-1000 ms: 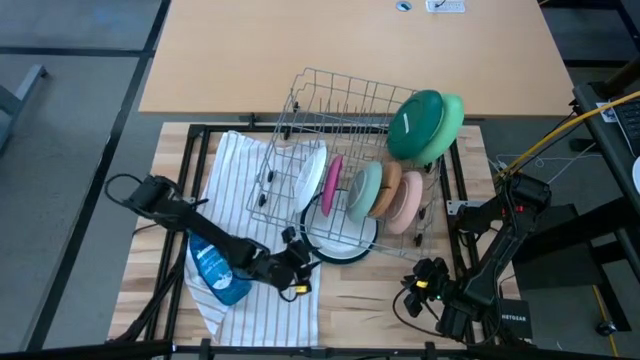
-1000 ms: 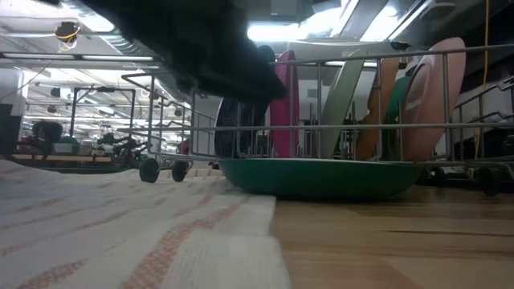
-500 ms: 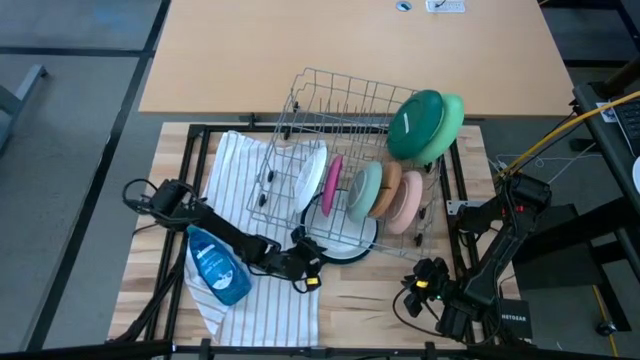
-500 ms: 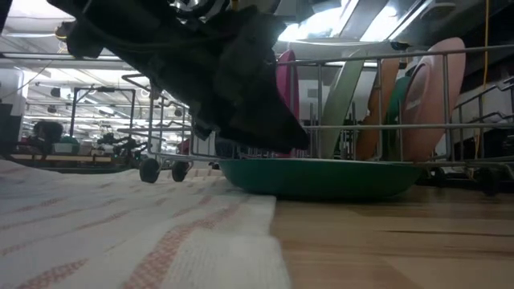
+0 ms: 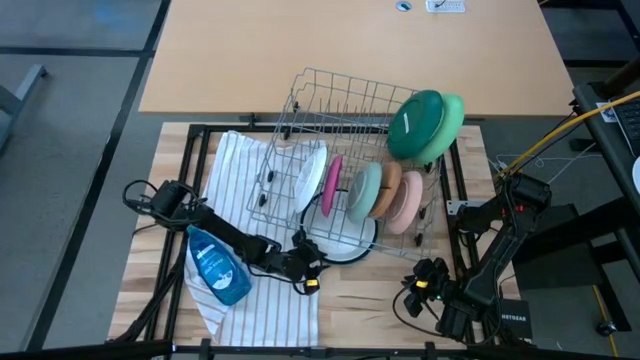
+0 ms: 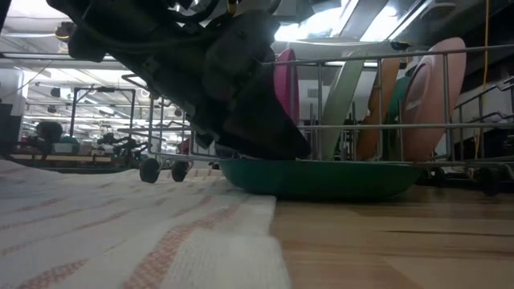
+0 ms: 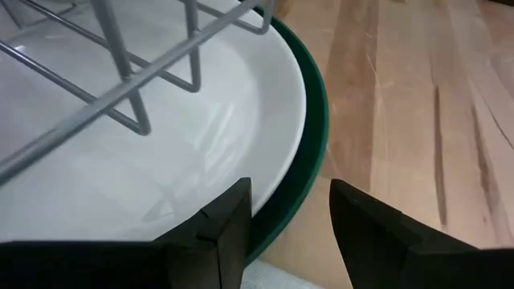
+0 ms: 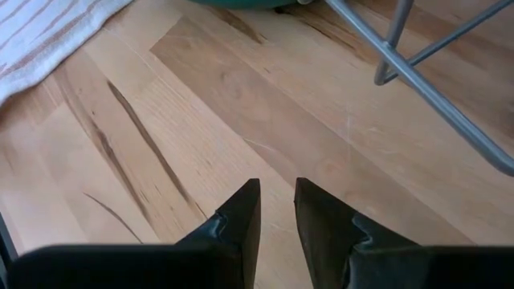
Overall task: Sort dishes
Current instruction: Put the white plate in the dish rack
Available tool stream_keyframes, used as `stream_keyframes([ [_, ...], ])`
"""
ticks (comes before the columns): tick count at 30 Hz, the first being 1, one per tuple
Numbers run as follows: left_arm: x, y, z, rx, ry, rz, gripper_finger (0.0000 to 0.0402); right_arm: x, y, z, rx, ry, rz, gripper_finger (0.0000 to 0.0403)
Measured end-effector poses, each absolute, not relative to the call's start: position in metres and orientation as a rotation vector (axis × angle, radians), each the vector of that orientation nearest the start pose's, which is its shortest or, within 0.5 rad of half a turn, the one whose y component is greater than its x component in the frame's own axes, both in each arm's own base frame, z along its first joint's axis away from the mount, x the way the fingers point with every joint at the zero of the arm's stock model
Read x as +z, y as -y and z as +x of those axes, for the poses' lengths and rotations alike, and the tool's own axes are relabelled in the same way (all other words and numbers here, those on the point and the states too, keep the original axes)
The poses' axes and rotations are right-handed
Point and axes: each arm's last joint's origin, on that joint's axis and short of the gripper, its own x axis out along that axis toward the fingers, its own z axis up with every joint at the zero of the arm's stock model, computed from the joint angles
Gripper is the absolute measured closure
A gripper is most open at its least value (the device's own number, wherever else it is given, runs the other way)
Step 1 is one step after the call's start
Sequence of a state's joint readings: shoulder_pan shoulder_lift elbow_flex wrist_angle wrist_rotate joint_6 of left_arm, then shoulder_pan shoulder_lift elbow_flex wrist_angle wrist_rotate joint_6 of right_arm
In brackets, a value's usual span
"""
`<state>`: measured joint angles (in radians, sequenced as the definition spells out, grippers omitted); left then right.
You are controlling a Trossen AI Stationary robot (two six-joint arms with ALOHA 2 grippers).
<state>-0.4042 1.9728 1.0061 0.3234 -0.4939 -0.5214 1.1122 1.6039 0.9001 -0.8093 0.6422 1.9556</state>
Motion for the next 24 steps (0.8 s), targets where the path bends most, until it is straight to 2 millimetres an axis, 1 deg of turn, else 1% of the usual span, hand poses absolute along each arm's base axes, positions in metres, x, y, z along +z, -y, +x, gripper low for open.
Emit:
stream_keyframes([
  [6, 0.123, 0.141, 0.361, 0.193, -0.552, -0.25, 0.0246, 0.164, -0.225, 0.13, -0.571, -0.825, 0.619, 0.0318],
  [14, 0.123, 0.144, 0.361, 0.114, -0.582, -0.312, 0.0268, 0.164, -0.225, 0.13, -0.571, -0.825, 0.619, 0.0318],
  [24, 0.122, 0.155, 0.356, 0.038, -0.611, -0.318, 0.0275, 0.164, -0.225, 0.13, -0.571, -0.825, 0.619, 0.0318],
])
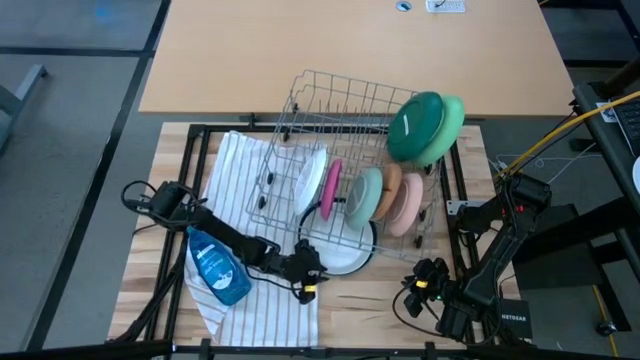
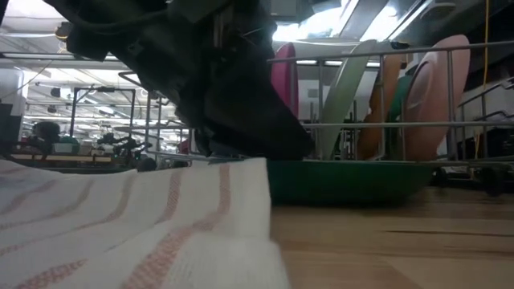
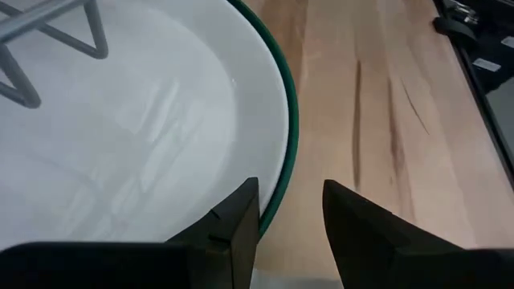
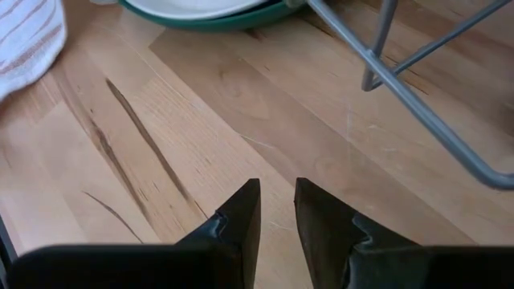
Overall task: Sort dishes
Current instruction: Put the white plate in the dish rack
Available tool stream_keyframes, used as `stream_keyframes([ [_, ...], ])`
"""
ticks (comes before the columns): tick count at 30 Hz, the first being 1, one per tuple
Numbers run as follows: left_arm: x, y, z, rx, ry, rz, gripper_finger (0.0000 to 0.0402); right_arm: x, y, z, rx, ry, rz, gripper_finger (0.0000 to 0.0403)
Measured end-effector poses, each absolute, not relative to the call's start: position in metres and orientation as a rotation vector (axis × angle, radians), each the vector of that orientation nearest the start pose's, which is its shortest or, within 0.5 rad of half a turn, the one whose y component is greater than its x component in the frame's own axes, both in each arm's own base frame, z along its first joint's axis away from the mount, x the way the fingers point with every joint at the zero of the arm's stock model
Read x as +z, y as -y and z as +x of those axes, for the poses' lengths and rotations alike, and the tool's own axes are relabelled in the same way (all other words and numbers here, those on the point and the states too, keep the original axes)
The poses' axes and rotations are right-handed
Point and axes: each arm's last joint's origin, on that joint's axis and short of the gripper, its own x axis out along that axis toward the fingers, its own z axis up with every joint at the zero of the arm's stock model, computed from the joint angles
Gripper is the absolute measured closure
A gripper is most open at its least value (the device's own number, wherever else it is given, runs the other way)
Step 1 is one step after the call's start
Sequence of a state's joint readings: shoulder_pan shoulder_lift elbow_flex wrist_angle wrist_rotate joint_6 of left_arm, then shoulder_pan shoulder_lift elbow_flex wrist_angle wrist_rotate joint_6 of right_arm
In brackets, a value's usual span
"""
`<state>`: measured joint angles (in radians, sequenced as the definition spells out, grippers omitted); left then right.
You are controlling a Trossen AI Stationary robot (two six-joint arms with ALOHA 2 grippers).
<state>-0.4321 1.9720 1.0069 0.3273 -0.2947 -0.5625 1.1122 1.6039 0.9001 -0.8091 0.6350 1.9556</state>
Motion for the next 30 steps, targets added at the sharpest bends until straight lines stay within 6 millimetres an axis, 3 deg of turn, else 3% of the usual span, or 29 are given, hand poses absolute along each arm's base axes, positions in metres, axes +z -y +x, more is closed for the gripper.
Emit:
stream_keyframes([
  [19, 0.123, 0.179, 0.345, -0.048, -0.63, -0.316, 0.0274, 0.164, -0.226, 0.13, -0.569, -0.824, 0.62, 0.0318],
  [30, 0.123, 0.193, 0.338, -0.22, -0.697, -0.352, 0.0274, 0.164, -0.225, 0.13, -0.573, -0.824, 0.621, 0.0318],
])
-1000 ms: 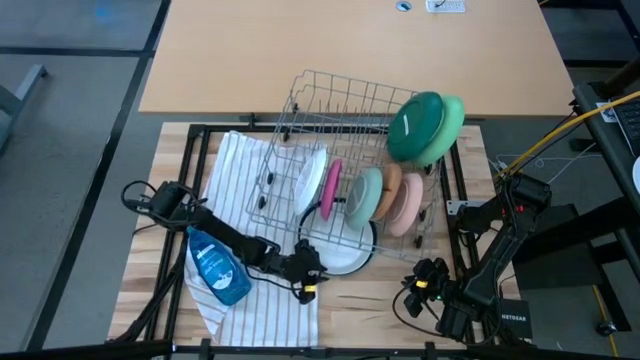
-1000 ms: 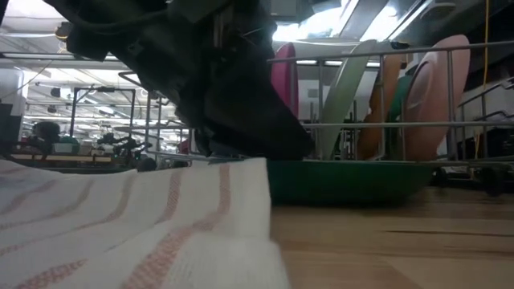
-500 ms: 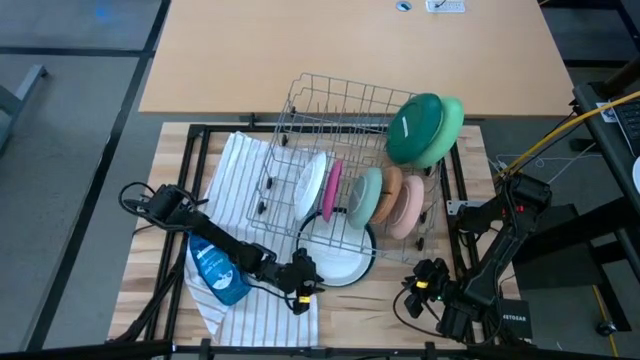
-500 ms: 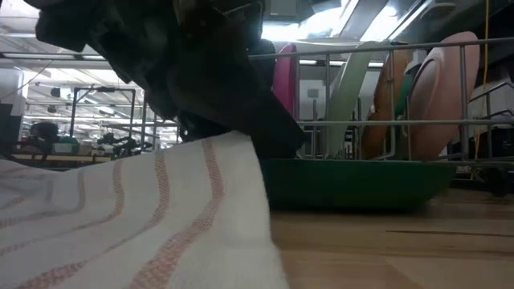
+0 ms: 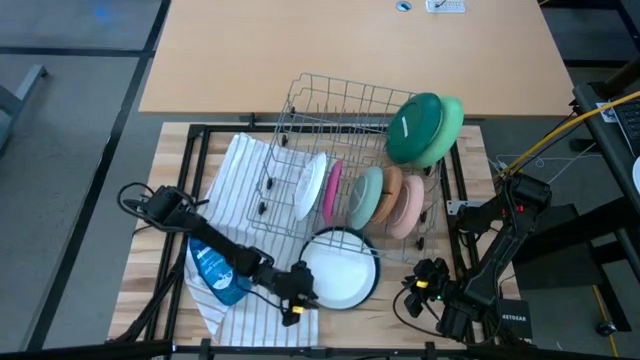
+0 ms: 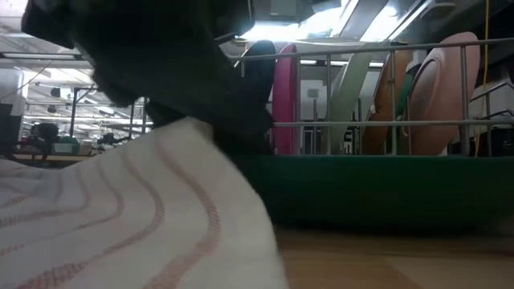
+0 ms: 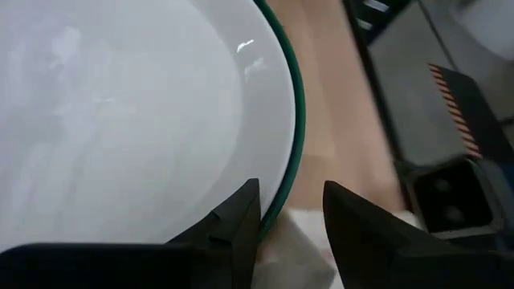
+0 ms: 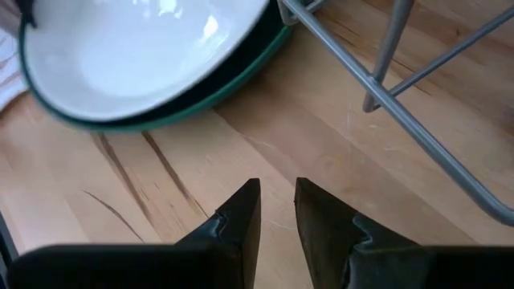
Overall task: Sort dishes
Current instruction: Put the white plate in the dish rack
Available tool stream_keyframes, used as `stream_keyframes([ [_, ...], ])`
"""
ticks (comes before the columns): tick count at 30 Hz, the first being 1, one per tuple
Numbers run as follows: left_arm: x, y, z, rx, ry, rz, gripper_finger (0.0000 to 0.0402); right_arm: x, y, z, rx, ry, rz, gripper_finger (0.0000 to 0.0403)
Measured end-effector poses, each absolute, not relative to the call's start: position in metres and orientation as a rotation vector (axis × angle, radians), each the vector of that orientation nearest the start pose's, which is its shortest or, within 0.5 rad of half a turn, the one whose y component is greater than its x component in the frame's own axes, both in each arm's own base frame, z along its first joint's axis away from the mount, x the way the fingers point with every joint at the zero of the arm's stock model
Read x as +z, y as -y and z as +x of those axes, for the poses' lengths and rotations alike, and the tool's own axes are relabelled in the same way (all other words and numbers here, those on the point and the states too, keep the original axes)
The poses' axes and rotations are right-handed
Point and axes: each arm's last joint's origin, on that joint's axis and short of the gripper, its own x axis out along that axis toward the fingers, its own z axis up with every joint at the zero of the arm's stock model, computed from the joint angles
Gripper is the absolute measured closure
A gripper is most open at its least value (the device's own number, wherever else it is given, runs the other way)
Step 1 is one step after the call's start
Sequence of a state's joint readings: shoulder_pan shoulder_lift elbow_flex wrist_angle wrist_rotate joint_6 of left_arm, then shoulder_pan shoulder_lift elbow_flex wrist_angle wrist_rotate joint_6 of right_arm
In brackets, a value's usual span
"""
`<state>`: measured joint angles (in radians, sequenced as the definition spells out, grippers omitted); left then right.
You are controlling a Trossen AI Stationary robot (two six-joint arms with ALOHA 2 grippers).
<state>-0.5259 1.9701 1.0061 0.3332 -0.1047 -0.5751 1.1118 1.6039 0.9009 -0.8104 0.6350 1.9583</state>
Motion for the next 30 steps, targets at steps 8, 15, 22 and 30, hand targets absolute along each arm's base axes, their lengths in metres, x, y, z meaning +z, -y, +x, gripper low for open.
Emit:
stream_keyframes([
  [8, 0.123, 0.209, 0.329, -0.322, -0.729, -0.349, 0.0274, 0.164, -0.225, 0.13, -0.573, -0.824, 0.622, 0.0318],
  [15, 0.133, 0.217, 0.323, -0.371, -0.682, -0.253, 0.0274, 0.164, -0.225, 0.131, -0.572, -0.822, 0.622, 0.0318],
  [22, 0.153, 0.215, 0.323, -0.378, -0.61, -0.218, 0.0274, 0.165, -0.23, 0.133, -0.537, -0.794, 0.661, 0.0318],
  [30, 0.167, 0.21, 0.318, -0.349, -0.619, -0.198, 0.0274, 0.17, -0.249, 0.143, -0.383, -0.765, 0.811, 0.0318],
])
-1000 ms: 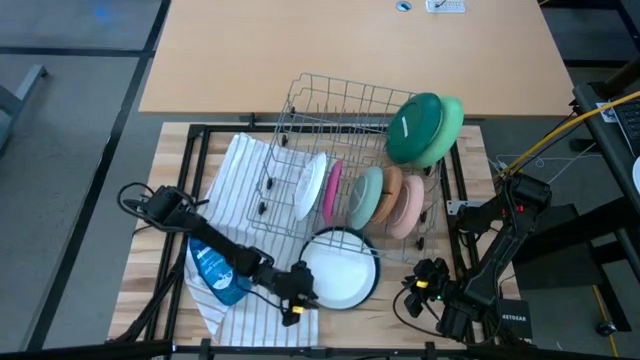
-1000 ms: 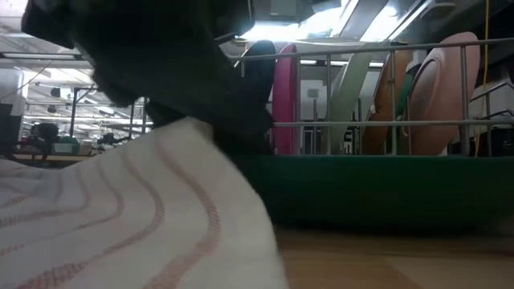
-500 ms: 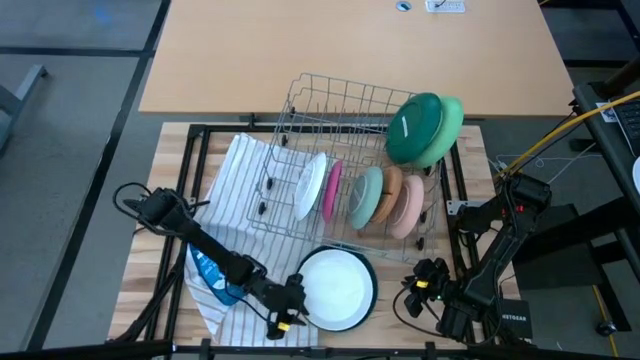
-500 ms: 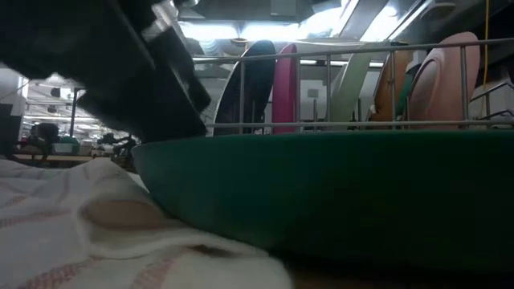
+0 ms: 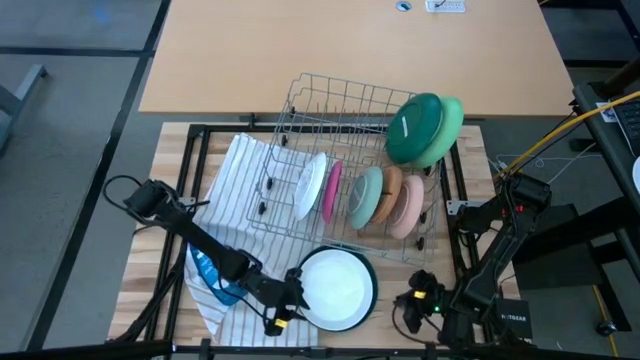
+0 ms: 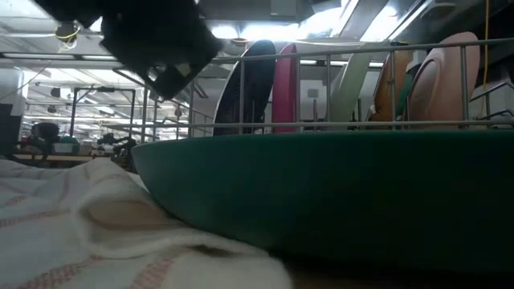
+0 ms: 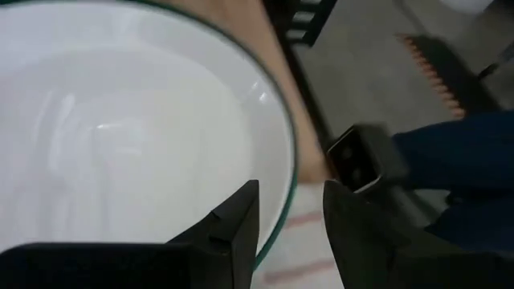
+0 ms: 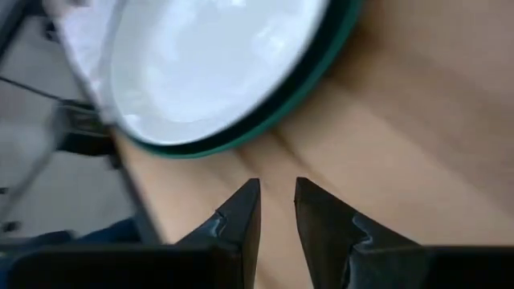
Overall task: Sort dishes
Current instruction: Put the white plate in the dish rack
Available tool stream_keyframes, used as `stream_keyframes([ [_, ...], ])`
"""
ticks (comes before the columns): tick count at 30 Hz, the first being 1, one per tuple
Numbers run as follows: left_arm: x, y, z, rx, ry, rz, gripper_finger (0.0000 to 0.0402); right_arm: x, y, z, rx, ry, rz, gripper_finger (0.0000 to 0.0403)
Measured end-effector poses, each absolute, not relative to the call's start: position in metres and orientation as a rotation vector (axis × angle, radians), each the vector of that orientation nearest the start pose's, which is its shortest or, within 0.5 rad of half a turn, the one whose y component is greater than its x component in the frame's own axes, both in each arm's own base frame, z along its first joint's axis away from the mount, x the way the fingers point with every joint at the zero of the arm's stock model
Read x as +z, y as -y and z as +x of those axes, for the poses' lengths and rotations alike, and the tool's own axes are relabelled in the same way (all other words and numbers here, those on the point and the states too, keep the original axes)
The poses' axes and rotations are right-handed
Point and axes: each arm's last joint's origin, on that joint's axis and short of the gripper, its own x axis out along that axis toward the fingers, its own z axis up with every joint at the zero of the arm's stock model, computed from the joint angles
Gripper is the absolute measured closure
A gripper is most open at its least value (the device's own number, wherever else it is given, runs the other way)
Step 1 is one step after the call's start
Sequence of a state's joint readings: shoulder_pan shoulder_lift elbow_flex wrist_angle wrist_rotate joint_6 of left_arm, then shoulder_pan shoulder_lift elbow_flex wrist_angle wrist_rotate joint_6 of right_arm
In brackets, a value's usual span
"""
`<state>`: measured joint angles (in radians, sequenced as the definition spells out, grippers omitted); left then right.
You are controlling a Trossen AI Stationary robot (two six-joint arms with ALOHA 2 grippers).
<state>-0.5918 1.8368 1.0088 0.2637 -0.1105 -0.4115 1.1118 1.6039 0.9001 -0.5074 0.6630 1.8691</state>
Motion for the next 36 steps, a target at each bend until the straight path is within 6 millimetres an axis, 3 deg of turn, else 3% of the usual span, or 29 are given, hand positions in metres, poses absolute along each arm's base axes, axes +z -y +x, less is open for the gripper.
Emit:
stream_keyframes([
  [8, 0.161, 0.202, 0.308, -0.277, -0.758, -0.13, 0.0274, 0.179, -0.26, 0.153, -0.297, -0.623, 0.94, 0.0318],
  [13, 0.155, 0.197, 0.304, -0.207, -0.815, -0.081, 0.0274, 0.183, -0.252, 0.176, -0.33, -0.575, 1.059, 0.0318],
  [23, 0.152, 0.194, 0.301, -0.161, -0.849, -0.043, 0.0274, 0.18, -0.216, 0.223, -0.429, -0.742, 1.189, 0.0318],
  [28, 0.152, 0.194, 0.301, -0.174, -0.848, -0.012, 0.0274, 0.178, -0.208, 0.23, -0.444, -0.805, 1.217, 0.0318],
  [36, 0.152, 0.194, 0.301, -0.183, -0.847, 0.01, 0.0274, 0.175, -0.207, 0.227, -0.515, -0.919, 1.338, 0.0318],
])
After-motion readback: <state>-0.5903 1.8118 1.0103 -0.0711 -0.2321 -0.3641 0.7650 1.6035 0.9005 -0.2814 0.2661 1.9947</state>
